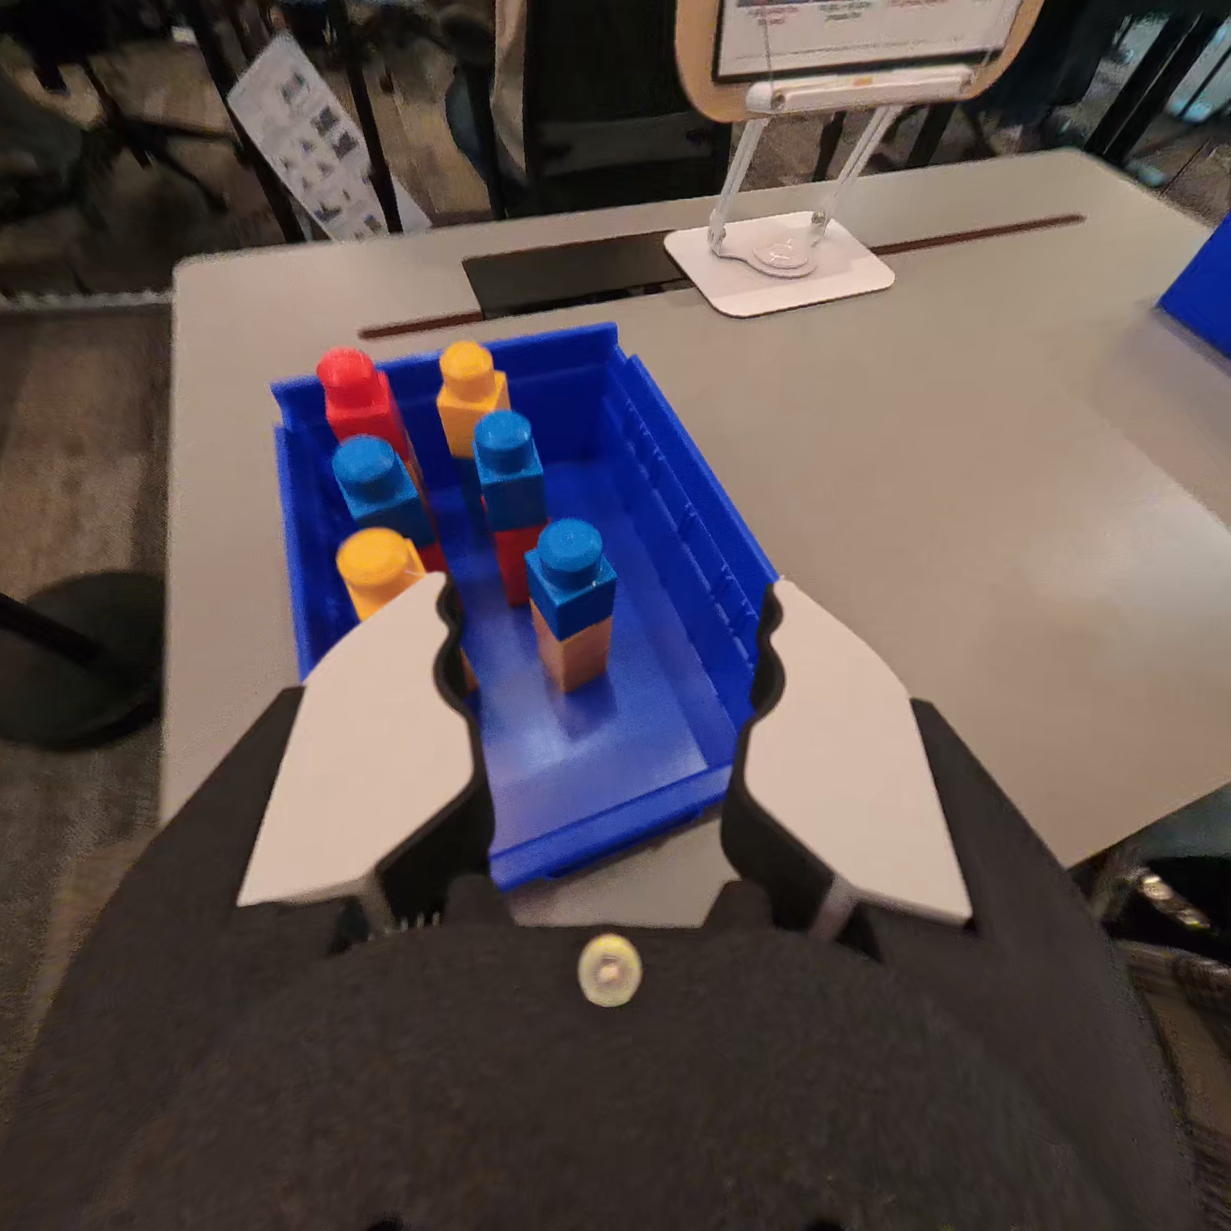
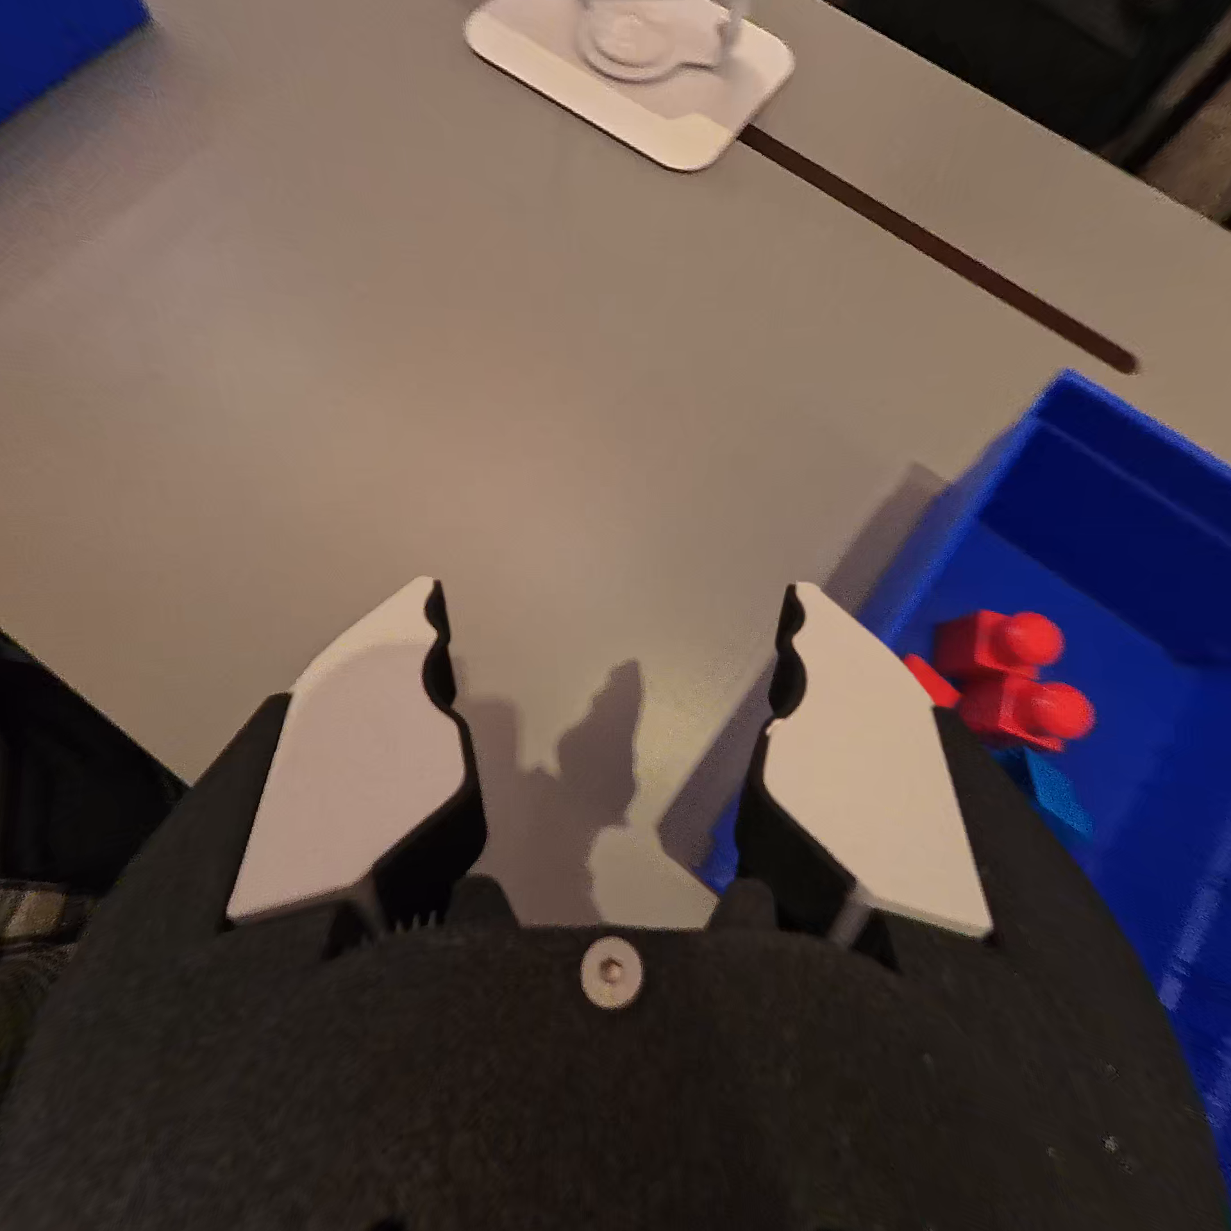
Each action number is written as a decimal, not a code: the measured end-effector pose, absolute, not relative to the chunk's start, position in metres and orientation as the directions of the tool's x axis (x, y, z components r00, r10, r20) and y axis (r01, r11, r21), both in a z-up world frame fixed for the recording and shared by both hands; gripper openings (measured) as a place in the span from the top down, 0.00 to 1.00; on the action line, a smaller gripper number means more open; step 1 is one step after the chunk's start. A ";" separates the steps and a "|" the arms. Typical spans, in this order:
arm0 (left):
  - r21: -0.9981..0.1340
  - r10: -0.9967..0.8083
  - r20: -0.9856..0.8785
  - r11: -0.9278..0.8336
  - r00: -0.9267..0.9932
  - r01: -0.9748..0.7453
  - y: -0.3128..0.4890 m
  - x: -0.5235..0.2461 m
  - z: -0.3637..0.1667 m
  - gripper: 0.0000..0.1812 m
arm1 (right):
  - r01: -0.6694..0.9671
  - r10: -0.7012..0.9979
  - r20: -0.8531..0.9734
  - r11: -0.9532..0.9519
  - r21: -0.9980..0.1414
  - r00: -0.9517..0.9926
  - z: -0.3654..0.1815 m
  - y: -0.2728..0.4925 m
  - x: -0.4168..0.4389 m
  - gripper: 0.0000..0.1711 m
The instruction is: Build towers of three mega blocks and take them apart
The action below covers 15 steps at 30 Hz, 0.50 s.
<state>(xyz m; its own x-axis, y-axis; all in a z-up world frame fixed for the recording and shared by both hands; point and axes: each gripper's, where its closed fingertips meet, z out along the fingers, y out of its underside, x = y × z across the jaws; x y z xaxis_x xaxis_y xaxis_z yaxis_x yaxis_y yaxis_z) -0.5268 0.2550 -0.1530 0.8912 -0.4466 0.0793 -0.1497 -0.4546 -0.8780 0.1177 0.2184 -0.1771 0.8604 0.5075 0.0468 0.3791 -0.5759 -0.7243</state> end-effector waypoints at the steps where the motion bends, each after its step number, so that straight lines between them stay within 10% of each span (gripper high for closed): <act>1: -0.866 -0.432 0.138 -0.489 0.891 -0.103 0.256 -0.527 -0.164 0.54 | 0.373 0.524 0.027 -0.567 -0.734 0.851 -0.183 0.215 0.104 0.45; 15: -0.794 -0.211 0.175 -0.608 0.962 0.011 0.304 -0.509 -0.253 0.51 | 0.323 0.638 -0.085 -0.494 -0.807 0.765 -0.225 0.196 -0.003 0.51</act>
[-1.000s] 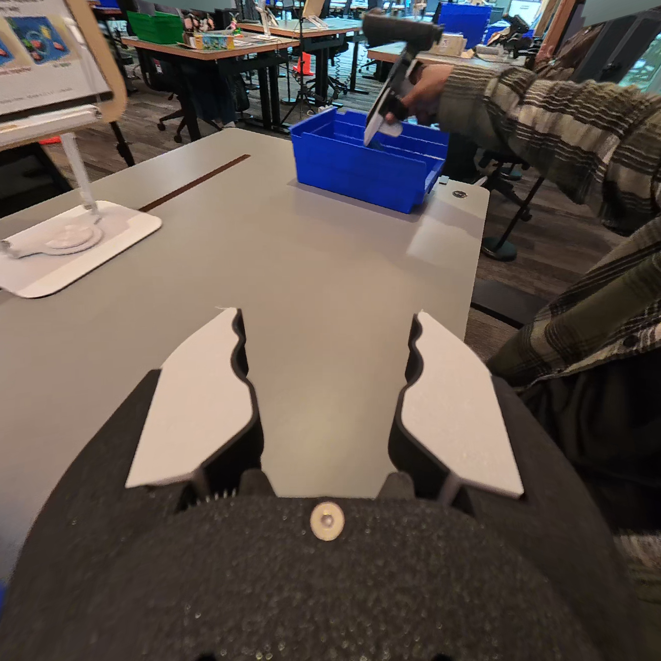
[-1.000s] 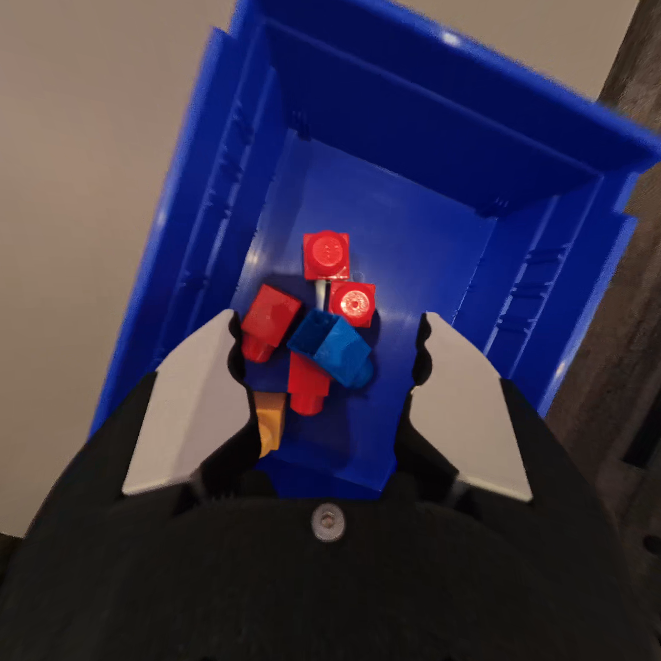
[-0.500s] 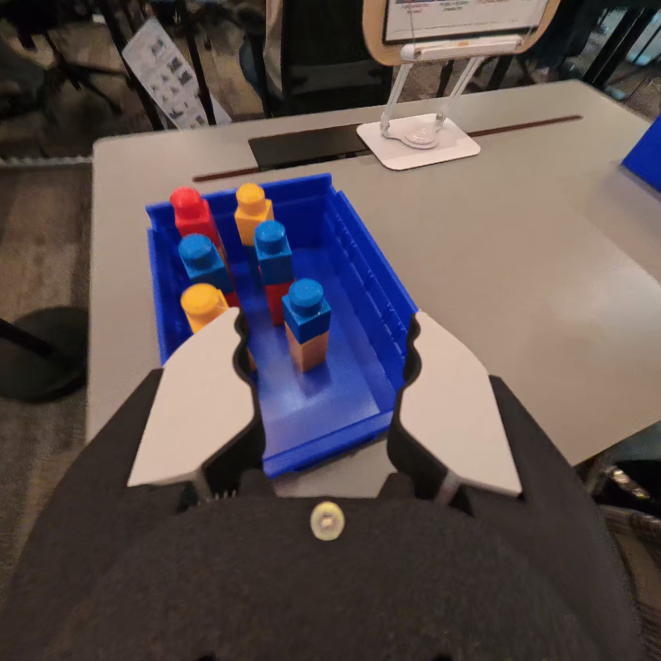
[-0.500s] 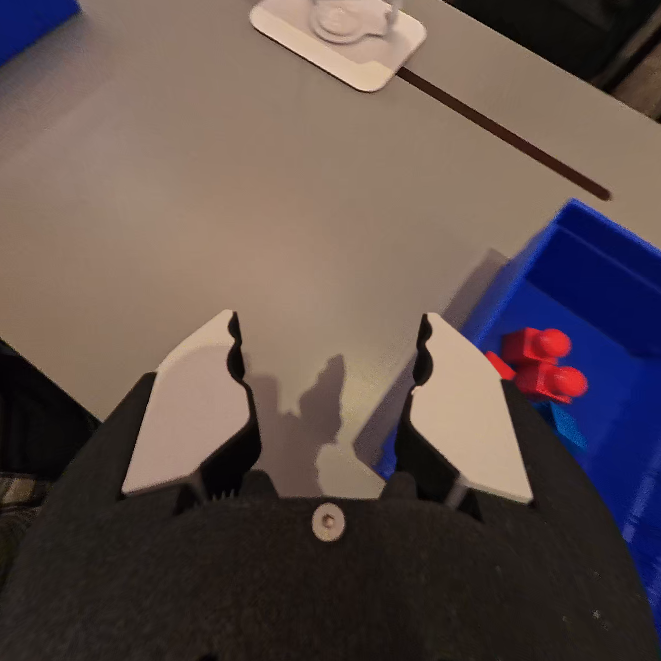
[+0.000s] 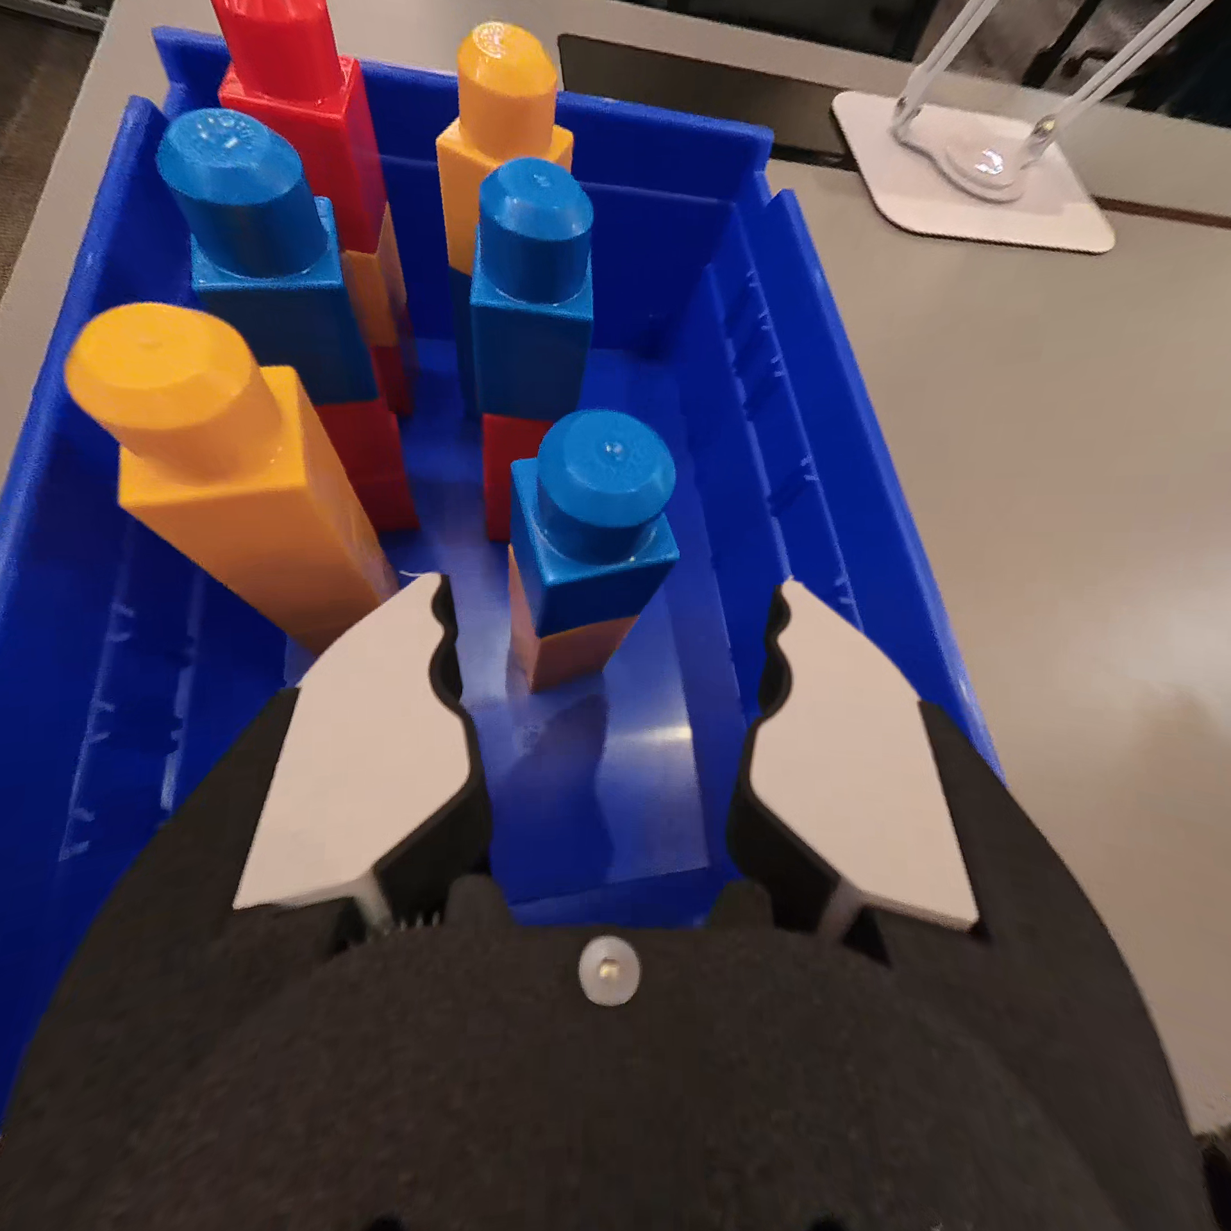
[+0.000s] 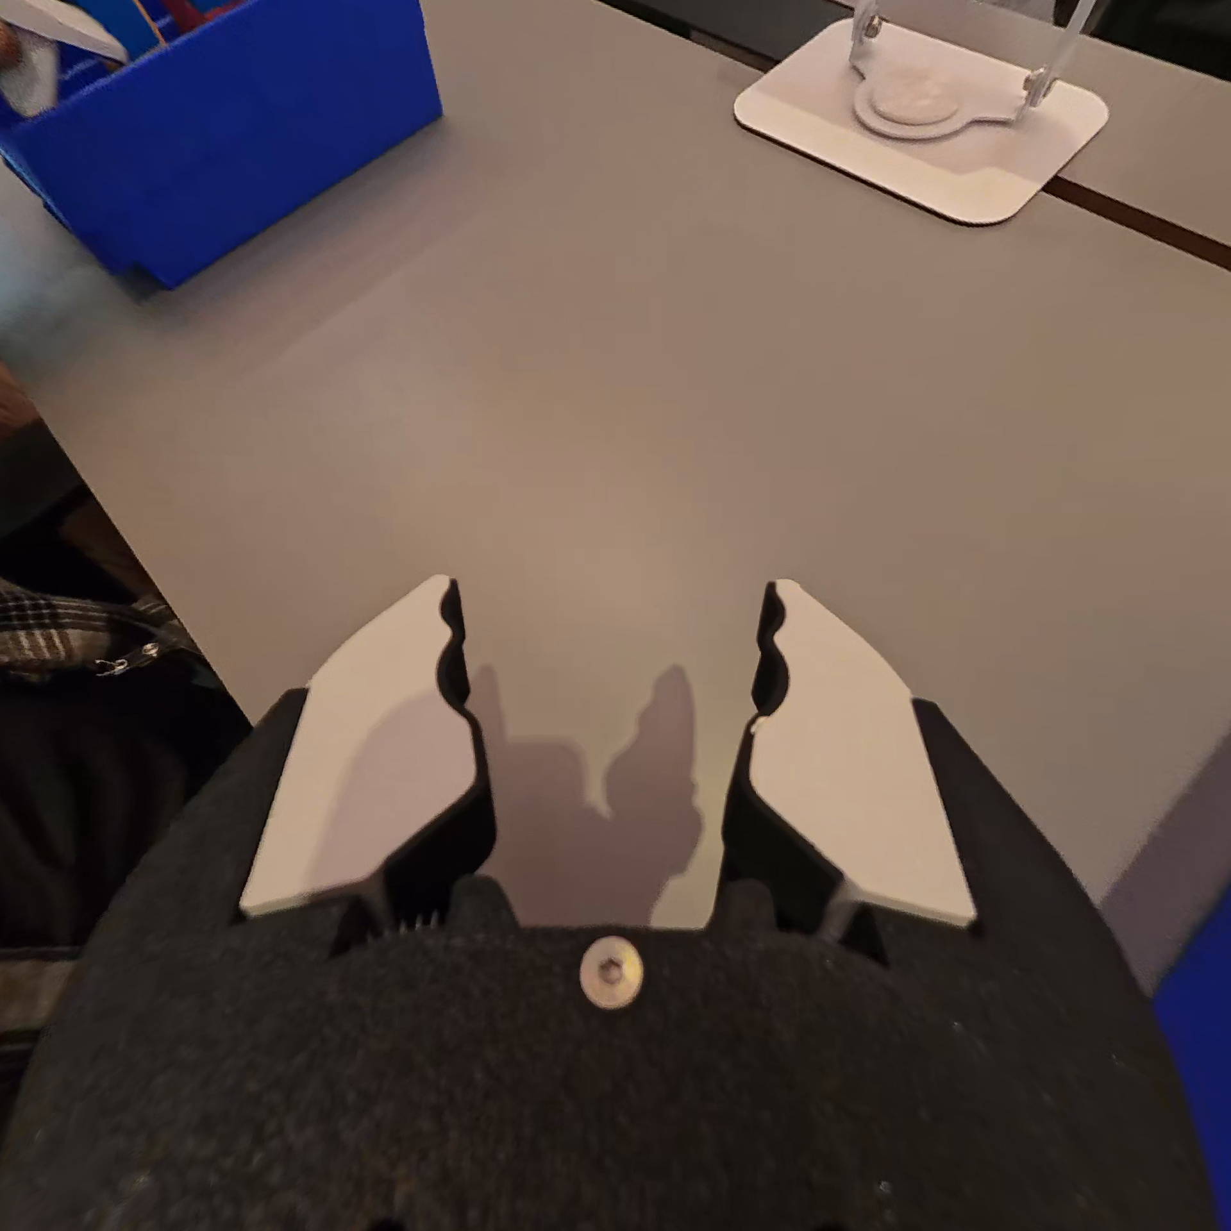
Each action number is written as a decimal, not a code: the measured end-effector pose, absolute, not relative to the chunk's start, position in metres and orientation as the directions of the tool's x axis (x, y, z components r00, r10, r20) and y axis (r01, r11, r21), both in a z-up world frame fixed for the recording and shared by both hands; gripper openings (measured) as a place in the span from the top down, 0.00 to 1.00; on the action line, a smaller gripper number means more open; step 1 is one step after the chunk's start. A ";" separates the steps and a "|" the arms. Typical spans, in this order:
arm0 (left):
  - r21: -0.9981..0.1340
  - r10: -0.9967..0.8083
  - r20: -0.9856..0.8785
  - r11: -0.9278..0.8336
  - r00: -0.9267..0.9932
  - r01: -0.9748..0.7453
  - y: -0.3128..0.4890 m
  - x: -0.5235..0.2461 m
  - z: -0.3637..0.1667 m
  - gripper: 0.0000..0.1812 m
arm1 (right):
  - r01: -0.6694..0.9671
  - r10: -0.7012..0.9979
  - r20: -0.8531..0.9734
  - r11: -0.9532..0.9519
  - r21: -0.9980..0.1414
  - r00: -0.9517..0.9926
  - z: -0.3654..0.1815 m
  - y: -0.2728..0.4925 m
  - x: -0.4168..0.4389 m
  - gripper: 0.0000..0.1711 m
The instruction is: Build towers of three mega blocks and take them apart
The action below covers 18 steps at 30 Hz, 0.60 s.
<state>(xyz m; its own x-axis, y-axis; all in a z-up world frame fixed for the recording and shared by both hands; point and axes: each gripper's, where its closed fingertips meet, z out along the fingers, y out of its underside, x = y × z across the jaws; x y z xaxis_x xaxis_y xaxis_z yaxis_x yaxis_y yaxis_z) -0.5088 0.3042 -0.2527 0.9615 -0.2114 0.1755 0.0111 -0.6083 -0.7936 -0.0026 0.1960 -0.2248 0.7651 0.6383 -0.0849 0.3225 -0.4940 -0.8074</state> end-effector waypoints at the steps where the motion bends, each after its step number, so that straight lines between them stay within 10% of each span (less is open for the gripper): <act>1: -0.792 -0.211 0.165 -0.610 0.964 0.002 0.307 -0.508 -0.254 0.52 | 0.316 0.643 -0.092 -0.490 -0.813 0.760 -0.226 0.195 -0.005 0.51; 8: -0.793 -0.249 0.119 -0.606 0.961 -0.059 0.323 -0.506 -0.260 0.77 | 0.337 0.688 -0.108 -0.479 -0.811 0.718 -0.238 0.187 -0.022 0.52; 18: -0.920 -0.552 0.154 -0.382 0.819 -0.084 0.304 -0.486 -0.129 0.78 | 0.354 0.782 -0.073 -0.360 -0.863 0.619 -0.226 0.188 -0.052 0.56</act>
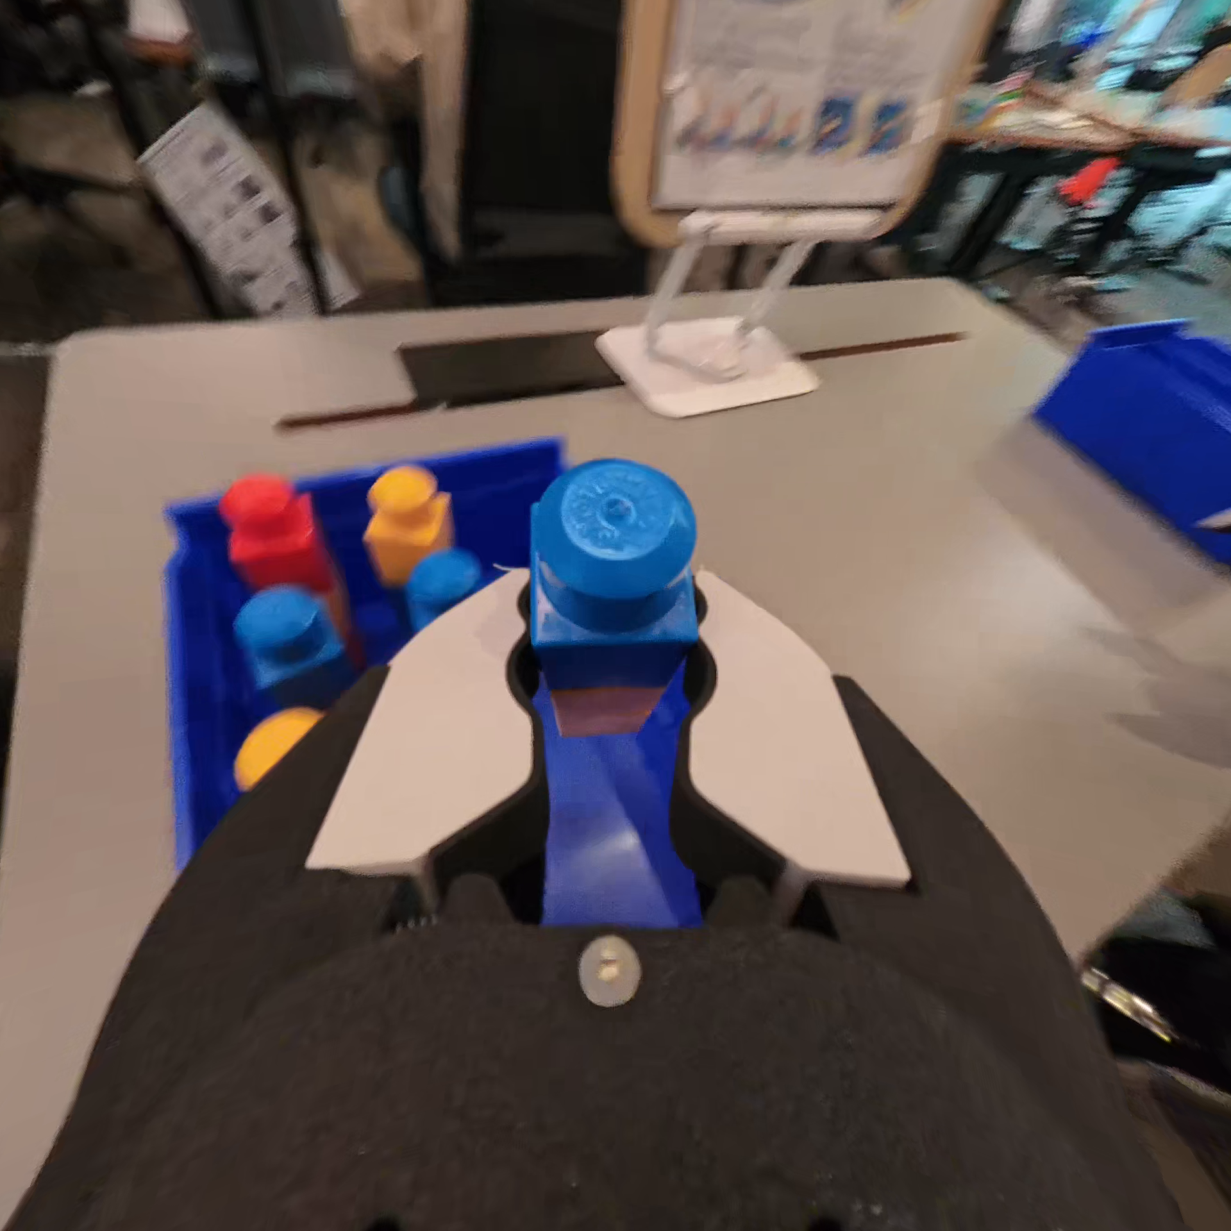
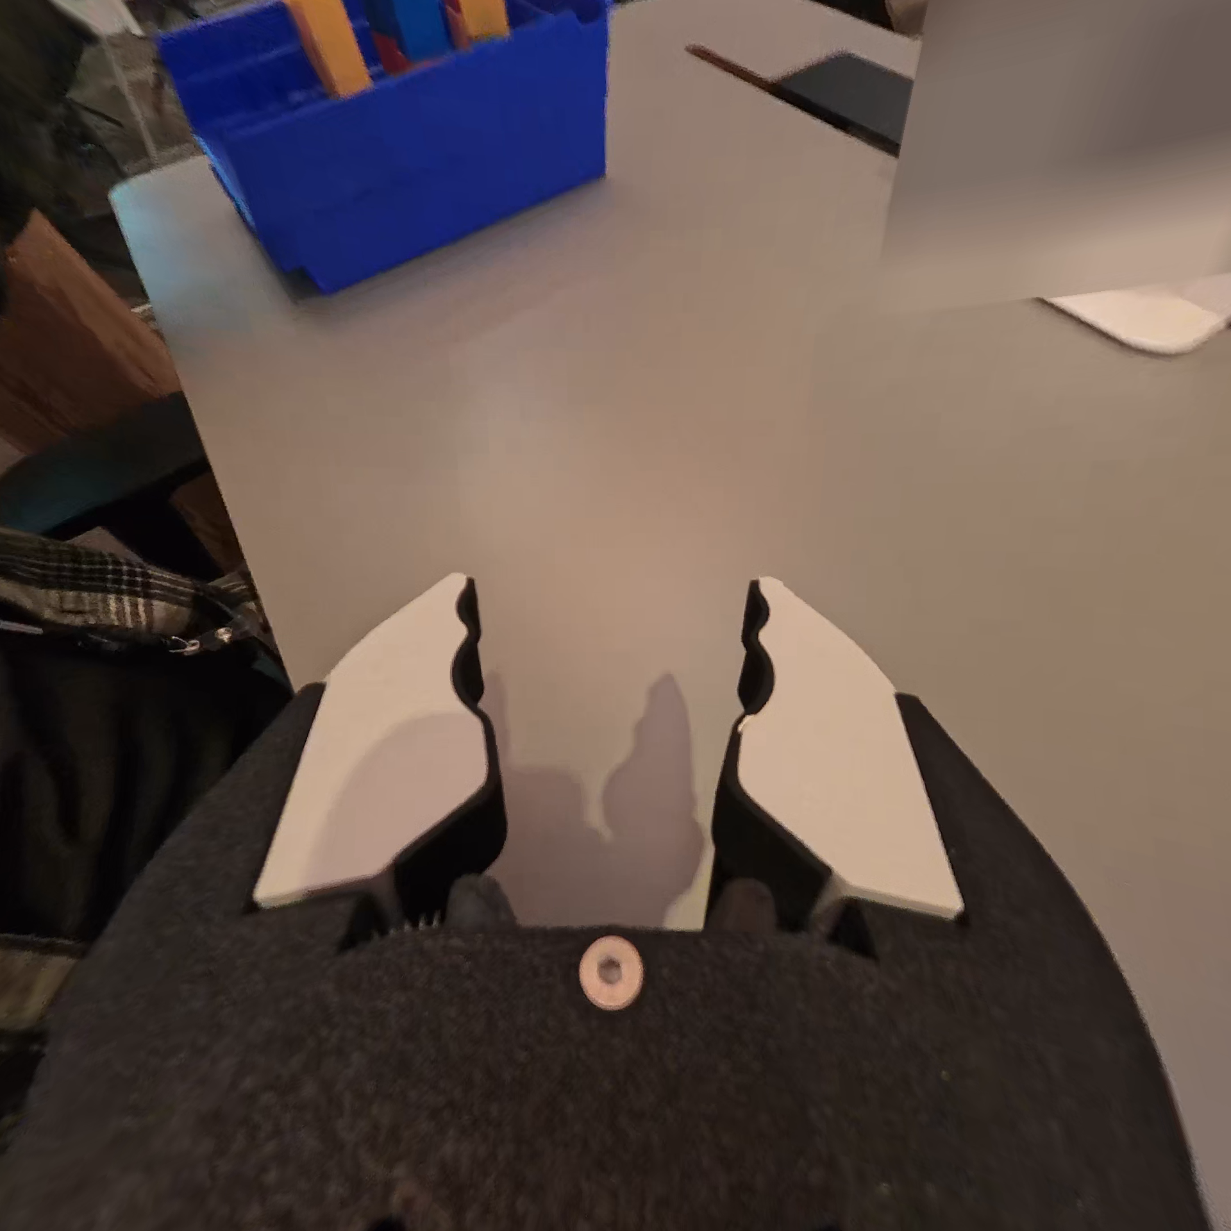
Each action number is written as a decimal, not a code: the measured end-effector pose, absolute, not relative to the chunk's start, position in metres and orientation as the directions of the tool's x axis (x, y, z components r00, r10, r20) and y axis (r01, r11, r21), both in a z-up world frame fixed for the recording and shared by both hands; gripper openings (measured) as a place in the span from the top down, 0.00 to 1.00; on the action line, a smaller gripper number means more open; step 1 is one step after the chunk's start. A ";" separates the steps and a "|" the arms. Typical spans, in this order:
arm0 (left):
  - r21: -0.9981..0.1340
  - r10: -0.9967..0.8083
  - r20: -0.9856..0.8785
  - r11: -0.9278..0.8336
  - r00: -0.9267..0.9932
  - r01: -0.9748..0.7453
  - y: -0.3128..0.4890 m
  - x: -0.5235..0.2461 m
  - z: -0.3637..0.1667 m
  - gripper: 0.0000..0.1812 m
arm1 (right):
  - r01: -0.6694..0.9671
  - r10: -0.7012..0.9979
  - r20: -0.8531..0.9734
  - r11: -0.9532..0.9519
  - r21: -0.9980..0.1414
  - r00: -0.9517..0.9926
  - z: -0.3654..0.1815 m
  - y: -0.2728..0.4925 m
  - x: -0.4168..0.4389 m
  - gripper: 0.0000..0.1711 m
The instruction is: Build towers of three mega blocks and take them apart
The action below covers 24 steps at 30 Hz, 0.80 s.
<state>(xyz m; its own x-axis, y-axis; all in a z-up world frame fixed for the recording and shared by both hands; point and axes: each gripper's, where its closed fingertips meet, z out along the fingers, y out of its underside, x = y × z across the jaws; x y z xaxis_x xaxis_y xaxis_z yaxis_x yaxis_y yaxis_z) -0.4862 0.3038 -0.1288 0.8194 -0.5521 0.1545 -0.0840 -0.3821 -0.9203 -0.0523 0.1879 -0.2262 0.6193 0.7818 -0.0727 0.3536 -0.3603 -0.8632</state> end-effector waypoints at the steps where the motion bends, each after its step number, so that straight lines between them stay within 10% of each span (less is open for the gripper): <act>1: -0.928 -0.626 0.158 -0.358 0.764 -0.102 0.296 -0.468 -0.111 0.78 | 0.353 0.803 -0.066 -0.333 -0.875 0.593 -0.220 0.189 -0.060 0.55; 12: -0.903 -0.985 0.157 -0.171 0.066 -0.394 0.220 -0.232 -0.101 0.78 | 0.282 0.975 -0.095 -0.150 -0.948 0.199 -0.164 0.212 -0.192 0.56; 24: -0.924 -0.948 0.302 -0.266 -0.097 -0.276 0.216 -0.186 -0.115 0.76 | 0.127 0.951 -0.308 -0.306 -0.944 0.004 -0.169 0.202 -0.211 0.80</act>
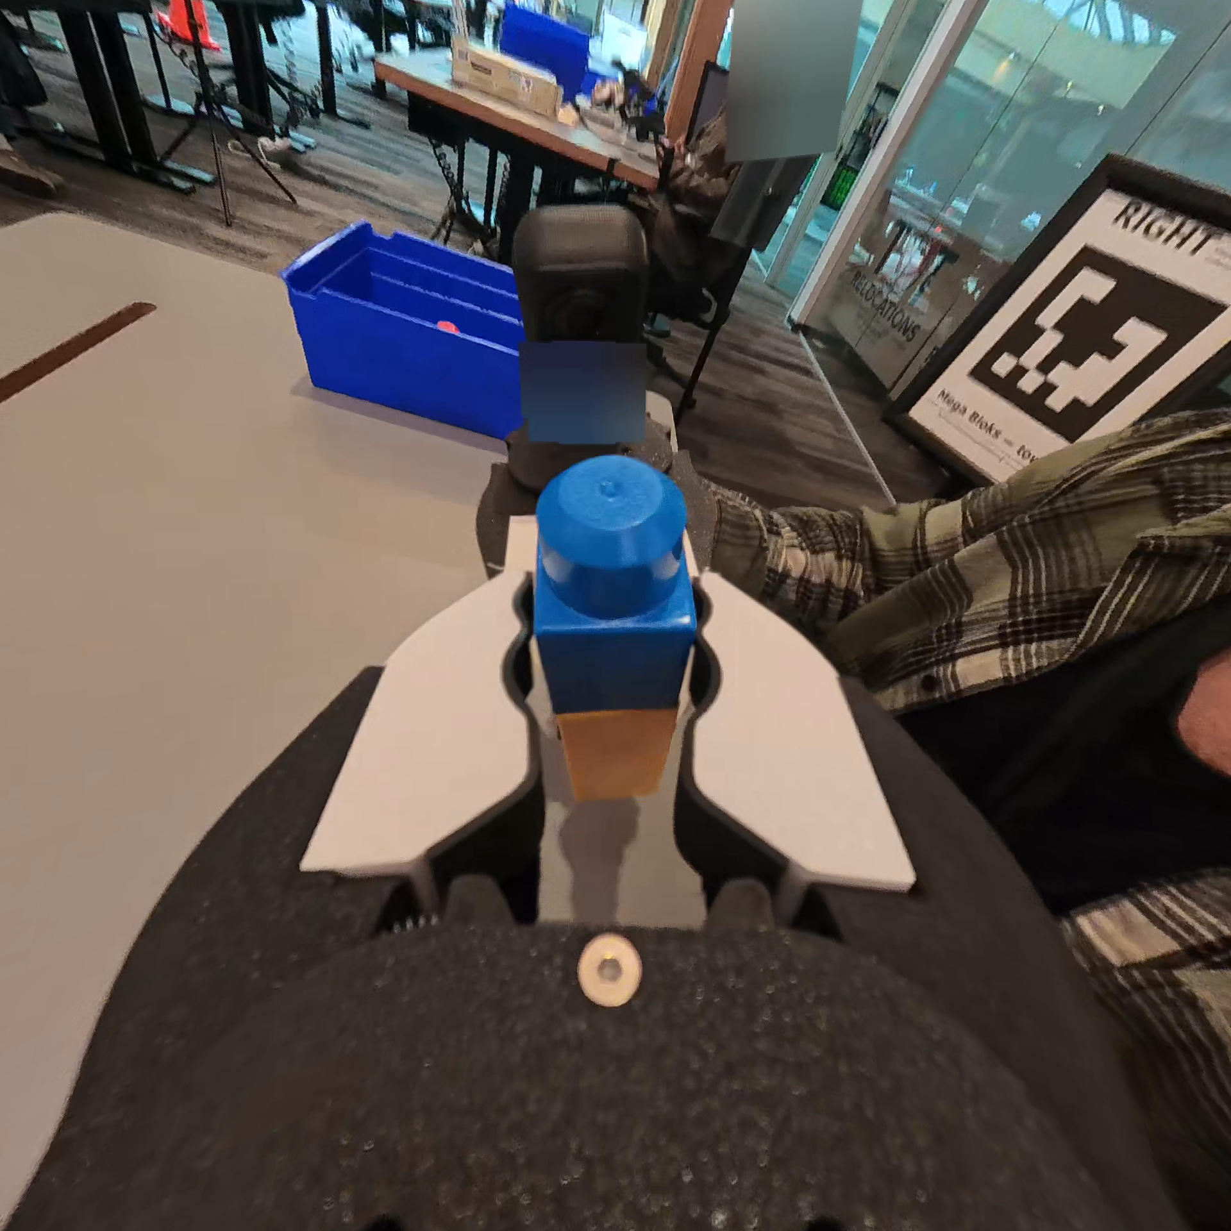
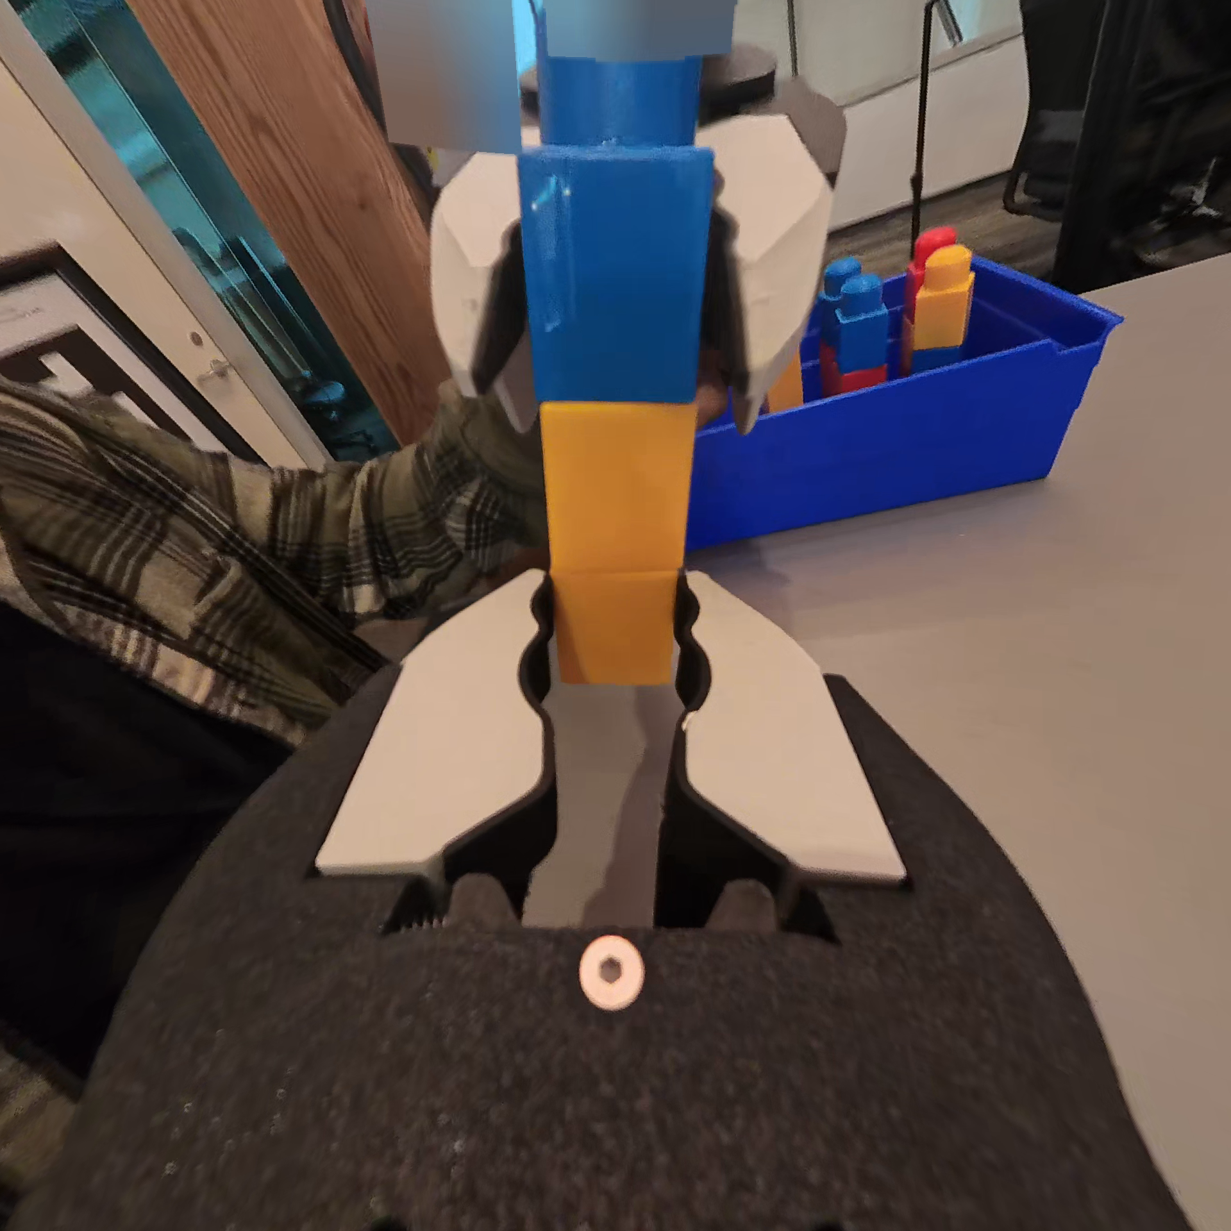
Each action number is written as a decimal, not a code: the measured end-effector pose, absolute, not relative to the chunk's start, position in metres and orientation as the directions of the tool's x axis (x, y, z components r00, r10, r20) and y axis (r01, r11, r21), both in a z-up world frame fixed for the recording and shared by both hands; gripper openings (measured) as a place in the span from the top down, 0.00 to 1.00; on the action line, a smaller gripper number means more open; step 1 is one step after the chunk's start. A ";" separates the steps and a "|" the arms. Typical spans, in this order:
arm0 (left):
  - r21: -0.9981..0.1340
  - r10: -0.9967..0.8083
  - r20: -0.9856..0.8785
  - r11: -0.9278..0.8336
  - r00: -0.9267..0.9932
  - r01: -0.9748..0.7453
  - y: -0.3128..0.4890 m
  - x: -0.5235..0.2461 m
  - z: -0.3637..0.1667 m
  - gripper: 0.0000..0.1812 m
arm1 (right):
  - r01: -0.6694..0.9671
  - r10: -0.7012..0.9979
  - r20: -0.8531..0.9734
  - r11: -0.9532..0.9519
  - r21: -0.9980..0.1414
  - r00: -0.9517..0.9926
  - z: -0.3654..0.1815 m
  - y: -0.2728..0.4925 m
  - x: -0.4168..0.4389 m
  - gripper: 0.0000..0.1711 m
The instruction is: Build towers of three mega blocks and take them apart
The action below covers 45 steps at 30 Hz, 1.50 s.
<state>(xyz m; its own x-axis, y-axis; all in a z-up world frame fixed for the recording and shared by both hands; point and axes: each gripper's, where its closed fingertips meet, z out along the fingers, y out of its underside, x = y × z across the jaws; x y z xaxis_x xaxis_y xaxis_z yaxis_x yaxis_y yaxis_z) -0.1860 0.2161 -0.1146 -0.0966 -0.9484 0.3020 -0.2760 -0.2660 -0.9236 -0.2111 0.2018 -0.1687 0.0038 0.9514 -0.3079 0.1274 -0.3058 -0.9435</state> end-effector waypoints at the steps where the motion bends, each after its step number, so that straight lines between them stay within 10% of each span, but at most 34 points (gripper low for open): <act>1: -0.929 -0.946 0.313 -0.285 -0.090 -0.238 0.218 -0.187 -0.112 0.70 | 0.088 0.943 -0.332 -0.330 -0.940 -0.002 -0.166 0.203 -0.209 0.80; 22: -0.915 -0.919 0.383 -0.363 -0.096 -0.177 0.208 -0.178 -0.168 0.81 | -0.120 0.922 -0.388 -0.386 -0.915 -0.008 -0.150 0.218 -0.187 0.80; 30: -0.926 -0.927 0.356 -0.332 -0.119 -0.180 0.201 -0.167 -0.174 0.81 | -0.047 0.957 -0.287 -0.284 -0.958 0.050 -0.096 0.243 -0.167 0.55; 34: -0.926 -0.928 0.354 -0.330 -0.114 -0.186 0.202 -0.161 -0.176 0.81 | 0.079 0.954 -0.295 -0.291 -0.953 -0.045 -0.090 0.236 -0.174 0.79; 45: -0.941 -0.933 0.336 -0.329 -0.128 -0.075 0.217 -0.153 -0.147 0.71 | 0.063 0.949 -0.314 -0.312 -0.948 -0.029 -0.103 0.234 -0.184 0.79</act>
